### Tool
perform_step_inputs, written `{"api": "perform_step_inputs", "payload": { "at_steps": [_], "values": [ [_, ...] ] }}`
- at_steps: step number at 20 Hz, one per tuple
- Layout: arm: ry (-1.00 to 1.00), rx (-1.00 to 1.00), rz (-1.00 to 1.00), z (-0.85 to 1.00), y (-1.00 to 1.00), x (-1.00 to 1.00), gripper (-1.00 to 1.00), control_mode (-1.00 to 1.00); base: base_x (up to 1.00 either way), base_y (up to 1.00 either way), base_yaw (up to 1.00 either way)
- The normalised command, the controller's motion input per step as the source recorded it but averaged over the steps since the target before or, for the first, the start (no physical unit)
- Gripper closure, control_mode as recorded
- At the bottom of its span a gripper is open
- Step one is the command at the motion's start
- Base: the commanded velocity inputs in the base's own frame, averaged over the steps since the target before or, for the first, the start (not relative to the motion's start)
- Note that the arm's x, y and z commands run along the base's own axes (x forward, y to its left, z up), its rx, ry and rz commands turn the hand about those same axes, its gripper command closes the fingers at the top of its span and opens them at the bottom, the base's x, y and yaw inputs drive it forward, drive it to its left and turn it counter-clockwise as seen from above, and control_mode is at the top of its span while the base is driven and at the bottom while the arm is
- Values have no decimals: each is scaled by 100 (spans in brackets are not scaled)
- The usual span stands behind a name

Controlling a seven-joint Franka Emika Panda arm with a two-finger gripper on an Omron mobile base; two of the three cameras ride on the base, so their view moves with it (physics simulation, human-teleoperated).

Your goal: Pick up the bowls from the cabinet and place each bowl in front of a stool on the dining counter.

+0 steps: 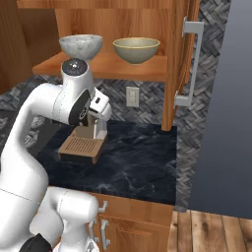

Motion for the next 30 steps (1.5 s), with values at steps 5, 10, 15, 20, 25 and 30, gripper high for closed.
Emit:
{"api": "perform_step_inputs", "payload": {
  "at_steps": [5, 10, 15, 20, 25, 30],
  "values": [
    [-6, 34, -39, 88, -66, 0, -100, -100, 0, 0, 0],
    [3, 5, -27, 95, -10, 12, -100, -100, 0, 0, 0],
    [3, -2, -16, 61, 0, 58, -100, -100, 0, 0, 0],
    [0, 0, -9, 12, -2, 50, -100, -100, 0, 0, 0],
    [-3, 0, -1, 0, -10, 49, -100, -100, 0, 0, 0],
    [-9, 0, 0, 0, -19, 43, -100, -100, 0, 0, 0]
  ]
}}
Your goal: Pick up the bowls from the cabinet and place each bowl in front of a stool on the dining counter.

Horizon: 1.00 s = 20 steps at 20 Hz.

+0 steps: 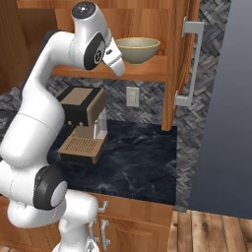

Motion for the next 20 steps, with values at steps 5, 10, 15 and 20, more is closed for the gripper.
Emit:
{"api": "perform_step_inputs", "payload": {
  "at_steps": [5, 10, 15, 20],
  "values": [
    [-10, 0, 0, 0, -26, 50, -100, -100, 0, 0, 0],
    [-1, 0, 0, 1, -27, 58, -100, -100, 0, 0, 0],
    [0, 2, 1, 12, -25, 71, -100, -100, 0, 0, 0],
    [0, 1, 0, 25, -12, 60, -100, -100, 0, 0, 0]
  ]
}}
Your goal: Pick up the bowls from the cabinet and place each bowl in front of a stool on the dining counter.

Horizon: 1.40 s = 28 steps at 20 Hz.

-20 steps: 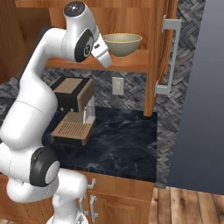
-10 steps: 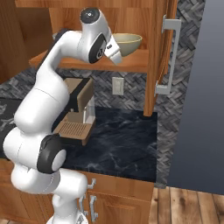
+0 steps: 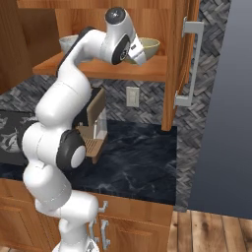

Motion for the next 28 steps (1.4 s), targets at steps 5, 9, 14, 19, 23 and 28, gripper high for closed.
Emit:
{"api": "perform_step_inputs", "payload": {
  "at_steps": [5, 9, 14, 19, 23, 28],
  "values": [
    [6, 1, 1, 10, -4, 58, -100, -100, 0, 0, 0],
    [10, 0, 2, 0, 0, 58, -100, -100, 0, 0, 0],
    [5, 0, 0, -16, 0, 34, -100, -100, 0, 0, 0],
    [0, 0, 0, -29, 0, 11, -100, -100, 0, 0, 0],
    [0, 0, 0, -1, 0, 0, 100, -100, 0, 0, 0],
    [0, 0, 0, -20, 0, -7, 100, -100, 0, 0, 0]
  ]
}}
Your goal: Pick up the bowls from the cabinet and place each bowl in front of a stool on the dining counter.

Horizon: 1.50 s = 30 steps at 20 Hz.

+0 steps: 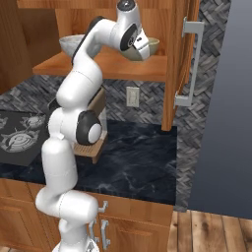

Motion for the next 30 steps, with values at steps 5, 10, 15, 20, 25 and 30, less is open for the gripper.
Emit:
{"api": "perform_step_inputs", "payload": {
  "at_steps": [5, 10, 15, 20, 25, 30],
  "values": [
    [0, 1, 0, -27, 0, -66, 100, -100, 0, 0, 0],
    [-1, 0, 7, -1, 0, -100, 100, -100, 0, 0, 0],
    [-1, 0, 21, 0, 0, -100, 100, -100, 0, 0, 0],
    [0, -1, 24, -8, 3, -100, 100, -100, 0, 0, 0],
    [2, -4, 20, -16, 27, -95, 100, -100, 0, 0, 0],
    [2, -1, 2, -5, 9, -15, 100, 100, -67, 34, 10]
  ]
}}
